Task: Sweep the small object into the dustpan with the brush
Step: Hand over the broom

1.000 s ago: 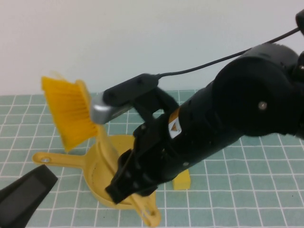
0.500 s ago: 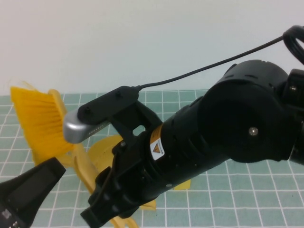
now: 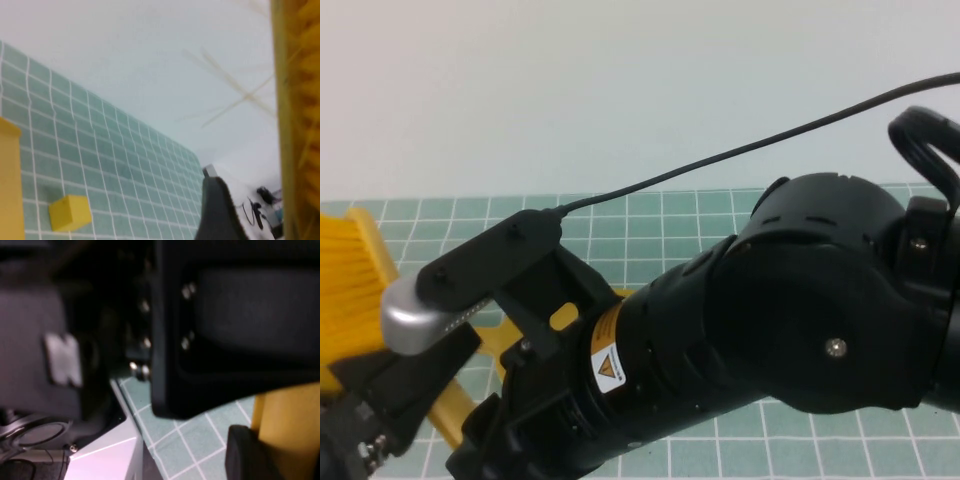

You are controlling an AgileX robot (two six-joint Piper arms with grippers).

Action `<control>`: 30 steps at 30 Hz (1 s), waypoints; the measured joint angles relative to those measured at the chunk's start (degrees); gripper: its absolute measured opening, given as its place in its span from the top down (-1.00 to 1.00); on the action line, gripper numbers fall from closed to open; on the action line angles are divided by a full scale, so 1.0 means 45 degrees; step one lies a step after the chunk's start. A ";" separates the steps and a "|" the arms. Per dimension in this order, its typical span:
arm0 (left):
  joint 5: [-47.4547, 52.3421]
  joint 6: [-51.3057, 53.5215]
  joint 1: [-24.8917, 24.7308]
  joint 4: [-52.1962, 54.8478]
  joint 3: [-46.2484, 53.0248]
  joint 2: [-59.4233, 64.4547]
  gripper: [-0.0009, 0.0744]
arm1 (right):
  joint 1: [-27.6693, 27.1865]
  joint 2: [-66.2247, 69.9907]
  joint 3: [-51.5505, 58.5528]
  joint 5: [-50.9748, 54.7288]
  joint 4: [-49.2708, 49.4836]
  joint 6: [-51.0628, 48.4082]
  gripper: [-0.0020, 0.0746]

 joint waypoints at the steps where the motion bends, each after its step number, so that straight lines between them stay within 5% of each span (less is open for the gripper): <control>1: 0.0094 0.0000 0.0000 0.0000 0.0000 0.0120 0.05 | 0.0000 0.0000 0.0000 -0.0027 0.0000 0.0000 0.45; 8: 0.0200 0.0281 0.0000 -0.1266 0.0000 0.0614 0.97 | 0.0000 0.0024 0.0000 -0.0005 -0.0251 0.0021 0.45; 19: 0.0470 0.0485 0.0000 -0.1318 0.0000 0.0614 0.98 | 0.0000 0.0075 0.0000 -0.0234 -0.0468 -0.0569 0.44; 30: 0.0740 0.0550 0.0000 -0.0984 -0.0010 0.0614 0.98 | -0.0026 -0.0201 0.0000 -0.0605 -0.0423 -0.0401 -0.09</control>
